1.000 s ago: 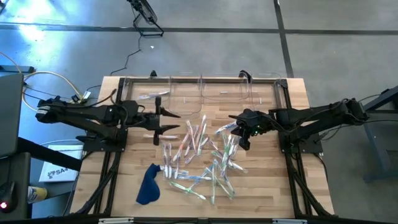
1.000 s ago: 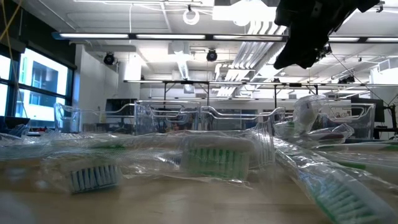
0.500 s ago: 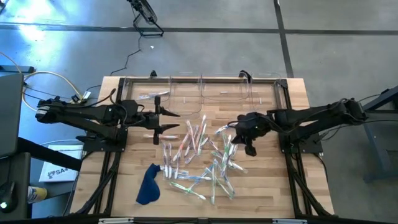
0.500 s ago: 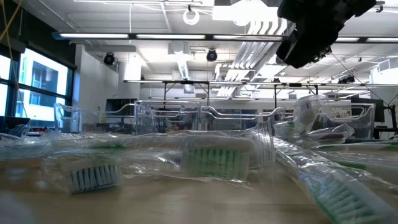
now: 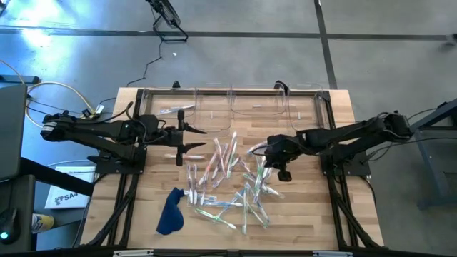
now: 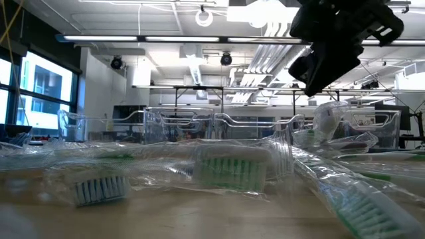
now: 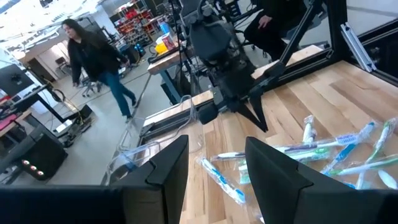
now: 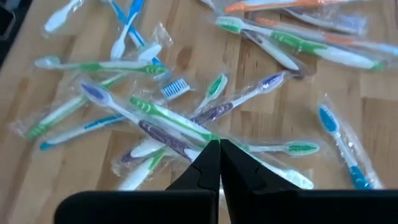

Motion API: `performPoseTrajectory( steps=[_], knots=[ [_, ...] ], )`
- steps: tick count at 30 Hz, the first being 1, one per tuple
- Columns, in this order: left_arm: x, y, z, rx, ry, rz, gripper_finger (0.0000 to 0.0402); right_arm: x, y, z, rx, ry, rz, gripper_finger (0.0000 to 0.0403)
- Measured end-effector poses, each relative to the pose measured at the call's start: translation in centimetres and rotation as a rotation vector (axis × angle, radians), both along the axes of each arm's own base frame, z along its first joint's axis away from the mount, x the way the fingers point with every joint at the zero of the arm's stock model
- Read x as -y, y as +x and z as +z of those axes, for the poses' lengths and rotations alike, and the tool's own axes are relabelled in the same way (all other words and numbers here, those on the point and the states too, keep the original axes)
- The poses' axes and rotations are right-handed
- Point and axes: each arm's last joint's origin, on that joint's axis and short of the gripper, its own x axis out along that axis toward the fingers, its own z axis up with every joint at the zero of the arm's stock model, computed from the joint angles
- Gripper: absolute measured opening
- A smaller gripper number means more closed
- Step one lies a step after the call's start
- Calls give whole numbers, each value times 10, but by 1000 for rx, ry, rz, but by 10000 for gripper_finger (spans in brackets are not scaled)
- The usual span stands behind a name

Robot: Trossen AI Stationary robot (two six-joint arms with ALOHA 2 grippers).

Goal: Pick & Place Toothbrushes
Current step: Put the purple toothbrush into the right transparent bin

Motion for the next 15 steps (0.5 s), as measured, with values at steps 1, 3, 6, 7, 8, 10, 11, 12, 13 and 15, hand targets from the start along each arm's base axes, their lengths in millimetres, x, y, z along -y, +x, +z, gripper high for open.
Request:
performPoseTrajectory(
  steps=[1,3,6,7,8,10,11,12,13,15],
  knots=[
    [0,0,0,0,-1,0,154,-2,0,0,3,-18,10,12],
    [0,0,0,0,-3,0,154,-5,-1,0,5,-38,26,26],
    [0,0,0,0,-3,0,154,-11,-1,0,9,-58,50,58],
    [0,0,0,0,-4,0,154,-12,-2,0,9,-68,56,69],
    [0,0,0,0,-3,0,154,-14,-2,-1,8,-73,65,81],
    [0,0,0,0,-3,0,154,-17,-3,-1,2,-76,80,100],
    [0,0,0,0,-3,0,154,-18,-4,-1,0,-76,86,108],
    [0,0,0,0,-3,0,154,-19,-4,-2,-5,-77,90,115],
    [0,0,0,0,-4,0,154,-20,-3,-3,-9,-82,91,120],
    [0,0,0,0,-3,0,154,-21,-3,-5,-20,-96,86,126]
  ],
)
